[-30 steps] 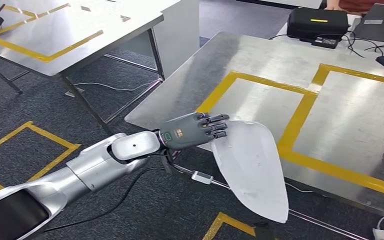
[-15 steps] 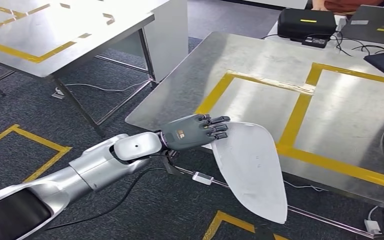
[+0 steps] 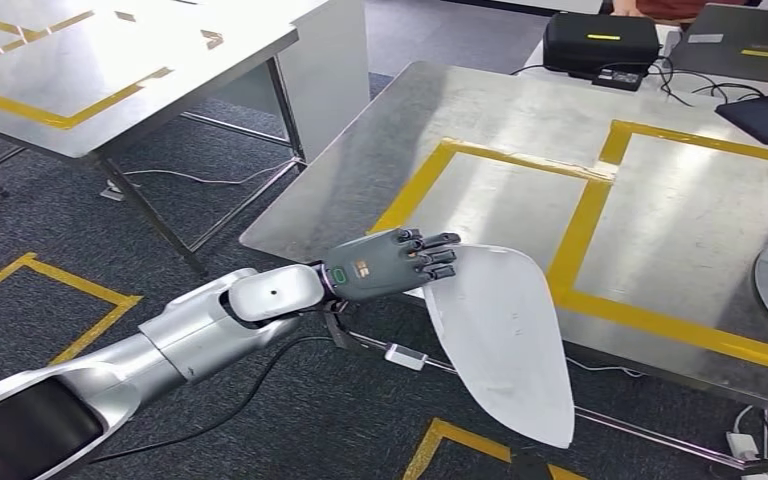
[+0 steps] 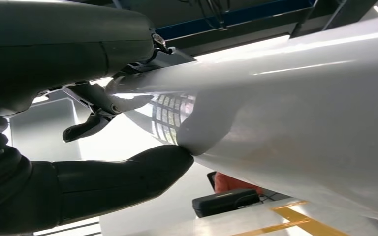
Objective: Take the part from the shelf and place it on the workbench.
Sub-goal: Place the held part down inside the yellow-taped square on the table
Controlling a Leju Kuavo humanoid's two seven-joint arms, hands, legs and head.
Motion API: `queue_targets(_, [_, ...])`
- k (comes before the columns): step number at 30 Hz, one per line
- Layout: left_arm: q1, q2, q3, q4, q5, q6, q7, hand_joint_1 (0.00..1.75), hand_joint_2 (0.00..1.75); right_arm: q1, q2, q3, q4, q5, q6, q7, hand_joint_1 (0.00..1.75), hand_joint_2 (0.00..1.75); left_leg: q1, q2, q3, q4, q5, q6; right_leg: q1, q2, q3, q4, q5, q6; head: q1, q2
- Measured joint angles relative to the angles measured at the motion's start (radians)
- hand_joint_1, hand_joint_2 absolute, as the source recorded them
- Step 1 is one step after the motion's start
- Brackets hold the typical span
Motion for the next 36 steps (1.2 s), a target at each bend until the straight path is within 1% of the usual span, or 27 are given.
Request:
queue_targets(4, [0.000, 0.000, 0.000, 0.000, 0.008, -0.009, 0.000, 1.69, 1.75, 0.000, 0.000, -0.001, 0.000, -0.007, 0.002, 0.005, 0.00, 0.00, -0.002, 0.000, 0.000, 0.000, 0.000, 0.000, -0.001, 0.000, 0.001, -0.001, 0.002, -0.001, 0.000, 0.000])
queue_targets(7, [0.000, -0.003, 0.002, 0.004, 0.029, -0.040, 0.006, 1.69, 1.75, 0.001, 0.000, -0.002, 0.000, -0.007, 0.005, 0.011, 0.00, 0.00, -0.003, 0.000, 0.000, 0.000, 0.000, 0.001, -0.003, 0.000, 0.001, -0.002, 0.003, 0.001, 0.000, 0.000])
queue_targets(10, [0.000, -0.007, 0.009, 0.013, 0.046, -0.066, 0.009, 1.69, 1.75, 0.002, 0.000, -0.002, 0.000, -0.007, 0.008, 0.010, 0.00, 0.00, -0.006, 0.000, -0.002, 0.003, -0.001, 0.004, -0.006, 0.000, 0.001, -0.004, 0.005, 0.005, 0.000, 0.000])
queue_targets(14, [0.000, -0.010, 0.017, 0.020, 0.049, -0.072, 0.012, 1.69, 1.75, 0.004, 0.000, -0.002, 0.000, -0.007, 0.008, 0.009, 0.00, 0.00, -0.011, 0.000, -0.003, 0.005, -0.005, 0.014, -0.011, 0.000, 0.002, -0.007, 0.005, 0.013, 0.000, 0.000])
queue_targets(16, [-0.001, -0.012, 0.023, 0.024, 0.049, -0.079, 0.020, 1.69, 1.75, 0.004, 0.000, -0.003, 0.000, -0.007, 0.009, 0.008, 0.00, 0.00, -0.014, 0.000, -0.003, 0.000, -0.011, 0.022, -0.014, 0.000, 0.004, -0.006, 0.010, 0.021, 0.000, 0.000])
queue_targets(18, [-0.002, -0.017, 0.028, 0.027, 0.048, -0.086, 0.028, 1.69, 1.75, 0.005, 0.000, -0.003, 0.000, -0.008, 0.009, 0.006, 0.00, 0.00, -0.012, 0.000, 0.008, -0.012, -0.021, 0.032, -0.014, -0.001, 0.003, 0.006, 0.014, 0.031, 0.001, 0.000])
queue_targets(19, [-0.002, -0.019, 0.030, 0.029, 0.047, -0.087, 0.029, 1.69, 1.75, 0.006, 0.000, -0.004, 0.000, -0.008, 0.009, 0.004, 0.00, 0.00, -0.010, 0.000, 0.017, -0.016, -0.027, 0.038, -0.014, -0.002, -0.003, 0.025, 0.008, 0.032, 0.003, 0.000])
queue_targets(20, [-0.003, -0.021, 0.032, 0.031, 0.047, -0.088, 0.030, 1.69, 1.75, 0.005, 0.000, -0.004, 0.000, -0.008, 0.009, 0.004, 0.00, 0.00, -0.008, 0.000, 0.027, -0.018, -0.030, 0.042, -0.014, -0.002, -0.019, 0.055, -0.009, 0.032, 0.005, 0.000])
queue_targets(21, [-0.003, -0.023, 0.034, 0.032, 0.047, -0.089, 0.031, 1.69, 1.75, 0.006, 0.000, -0.005, 0.000, -0.008, 0.009, 0.003, 0.00, 0.00, -0.008, 0.000, 0.034, -0.017, -0.033, 0.046, -0.014, -0.002, -0.047, 0.107, -0.034, 0.031, 0.008, 0.000])
queue_targets(22, [-0.003, -0.024, 0.035, 0.034, 0.047, -0.089, 0.031, 1.69, 1.75, 0.007, 0.000, -0.006, 0.000, -0.008, 0.009, 0.003, 0.00, 0.00, -0.008, 0.000, 0.040, -0.017, -0.038, 0.048, -0.013, -0.002, -0.083, 0.172, -0.059, 0.031, 0.010, 0.000])
queue_targets(23, [-0.001, -0.025, 0.035, 0.036, 0.047, -0.090, 0.031, 1.69, 1.75, 0.010, 0.000, -0.007, 0.000, -0.008, 0.009, 0.003, 0.00, 0.00, -0.008, 0.000, 0.047, -0.017, -0.044, 0.048, -0.013, -0.001, -0.121, 0.233, -0.078, 0.033, 0.011, 0.000])
queue_targets(24, [0.001, -0.026, 0.035, 0.038, 0.046, -0.091, 0.031, 1.69, 1.75, 0.013, 0.000, -0.008, 0.000, -0.008, 0.009, 0.003, 0.00, 0.00, -0.008, 0.000, 0.055, -0.017, -0.050, 0.046, -0.014, -0.002, -0.149, 0.269, -0.084, 0.035, 0.011, 0.000])
queue_targets(25, [0.003, -0.027, 0.034, 0.040, 0.045, -0.091, 0.031, 1.69, 1.75, 0.016, 0.000, -0.008, 0.000, -0.008, 0.009, 0.003, 0.00, 0.00, -0.007, 0.000, 0.065, -0.016, -0.058, 0.043, -0.014, -0.003, -0.159, 0.266, -0.072, 0.037, 0.011, 0.000])
queue_targets(26, [0.005, -0.027, 0.034, 0.042, 0.044, -0.091, 0.031, 1.69, 1.75, 0.018, 0.000, -0.009, 0.000, -0.008, 0.009, 0.003, 0.00, 0.00, -0.005, 0.000, 0.078, -0.016, -0.066, 0.038, -0.016, -0.004, -0.150, 0.225, -0.046, 0.040, 0.011, 0.000])
queue_targets(28, [0.006, -0.029, 0.034, 0.046, 0.044, -0.091, 0.031, 1.69, 1.75, 0.022, 0.000, -0.009, 0.000, -0.008, 0.009, 0.003, 0.00, 0.00, -0.003, 0.000, 0.103, -0.013, -0.087, 0.024, -0.019, -0.013, -0.104, 0.090, 0.028, 0.043, 0.014, 0.000])
queue_targets(29, [0.005, -0.029, 0.034, 0.047, 0.044, -0.092, 0.031, 1.69, 1.75, 0.022, 0.000, -0.009, 0.000, -0.008, 0.010, 0.003, 0.00, 0.00, -0.003, 0.000, 0.111, -0.014, -0.097, 0.017, -0.019, -0.017, -0.083, 0.038, 0.048, 0.039, 0.016, 0.000])
queue_targets(30, [0.005, -0.030, 0.034, 0.048, 0.044, -0.092, 0.031, 1.69, 1.75, 0.021, 0.001, -0.009, 0.000, -0.008, 0.010, 0.003, 0.00, 0.00, -0.004, 0.000, 0.116, -0.015, -0.105, 0.011, -0.018, -0.017, -0.070, 0.008, 0.059, 0.031, 0.016, 0.000])
queue_targets(31, [0.005, -0.031, 0.035, 0.049, 0.044, -0.092, 0.031, 1.69, 1.75, 0.021, 0.001, -0.009, 0.001, -0.008, 0.010, 0.003, 0.00, 0.00, -0.004, 0.000, 0.121, -0.015, -0.109, 0.004, -0.015, -0.016, -0.065, -0.001, 0.054, 0.021, 0.015, 0.000])
queue_targets(32, [0.004, -0.032, 0.036, 0.050, 0.044, -0.092, 0.032, 1.69, 1.75, 0.019, 0.001, -0.010, 0.000, -0.008, 0.010, 0.003, 0.00, 0.00, -0.002, 0.000, 0.121, -0.012, -0.108, -0.001, -0.014, -0.012, -0.056, -0.002, 0.044, 0.008, 0.012, 0.000])
queue_targets(33, [0.003, -0.034, 0.038, 0.050, 0.044, -0.092, 0.032, 1.69, 1.75, 0.020, 0.001, -0.010, 0.000, -0.008, 0.010, 0.002, 0.00, 0.00, 0.000, 0.000, 0.112, 0.009, -0.098, -0.008, -0.013, -0.009, -0.049, -0.004, 0.040, 0.000, 0.009, 0.000])
queue_targets(34, [0.003, -0.036, 0.040, 0.050, 0.044, -0.092, 0.032, 1.69, 1.75, 0.020, 0.000, -0.011, 0.000, -0.008, 0.009, 0.002, 0.00, 0.00, 0.002, 0.000, 0.088, 0.054, -0.078, -0.015, -0.014, -0.006, -0.038, -0.006, 0.031, -0.008, 0.008, 0.000])
queue_targets(35, [0.003, -0.037, 0.041, 0.051, 0.044, -0.092, 0.033, 1.69, 1.75, 0.020, 0.000, -0.011, 0.000, -0.008, 0.008, 0.002, 0.00, 0.00, 0.005, 0.001, 0.048, 0.117, -0.059, -0.024, -0.016, -0.003, -0.024, -0.009, 0.021, -0.015, 0.007, 0.000])
queue_targets(36, [0.006, -0.037, 0.042, 0.052, 0.044, -0.092, 0.033, 1.69, 1.75, 0.022, 0.000, -0.012, 0.000, -0.008, 0.008, 0.002, 0.00, 0.00, 0.009, 0.001, -0.003, 0.189, -0.052, -0.034, -0.019, -0.001, -0.006, -0.013, 0.009, -0.020, 0.006, 0.000])
